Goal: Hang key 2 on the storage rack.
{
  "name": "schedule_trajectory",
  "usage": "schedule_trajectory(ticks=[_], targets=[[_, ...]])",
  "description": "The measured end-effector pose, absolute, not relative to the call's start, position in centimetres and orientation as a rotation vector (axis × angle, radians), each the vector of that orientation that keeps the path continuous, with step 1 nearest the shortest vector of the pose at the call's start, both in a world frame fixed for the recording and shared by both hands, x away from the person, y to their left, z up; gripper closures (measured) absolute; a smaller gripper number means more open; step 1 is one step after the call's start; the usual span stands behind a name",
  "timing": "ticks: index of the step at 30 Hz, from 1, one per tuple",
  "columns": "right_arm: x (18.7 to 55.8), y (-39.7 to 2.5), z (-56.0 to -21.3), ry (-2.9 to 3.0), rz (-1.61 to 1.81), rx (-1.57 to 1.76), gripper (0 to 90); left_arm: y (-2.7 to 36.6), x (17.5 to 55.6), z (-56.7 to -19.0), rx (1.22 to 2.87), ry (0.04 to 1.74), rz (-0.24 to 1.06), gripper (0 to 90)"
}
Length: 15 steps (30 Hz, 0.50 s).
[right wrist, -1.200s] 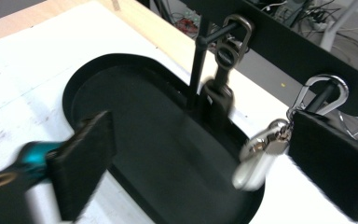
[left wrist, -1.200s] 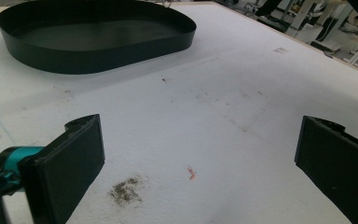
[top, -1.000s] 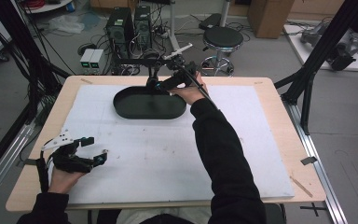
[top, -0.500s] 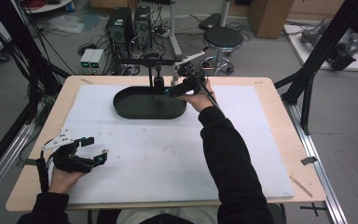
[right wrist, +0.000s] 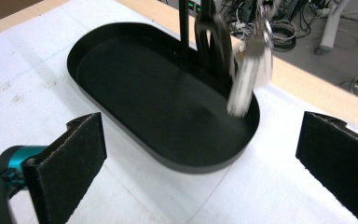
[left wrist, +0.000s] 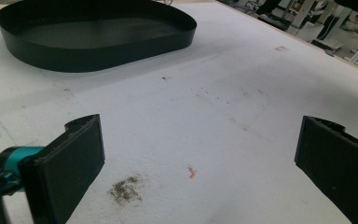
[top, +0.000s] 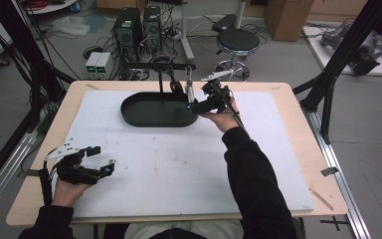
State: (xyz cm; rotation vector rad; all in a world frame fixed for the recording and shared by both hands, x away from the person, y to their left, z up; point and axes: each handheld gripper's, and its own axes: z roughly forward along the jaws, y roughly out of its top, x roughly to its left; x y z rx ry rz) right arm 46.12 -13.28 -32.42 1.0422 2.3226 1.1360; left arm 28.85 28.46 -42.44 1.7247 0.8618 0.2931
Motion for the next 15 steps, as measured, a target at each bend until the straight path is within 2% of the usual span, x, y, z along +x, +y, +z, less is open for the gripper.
schedule_trajectory(ticks=[15], targets=[[43.7,-16.2,-34.6,2.308,1.161,1.078,0.8,28.4,28.9,-42.5,1.739,0.869,0.285,1.9]])
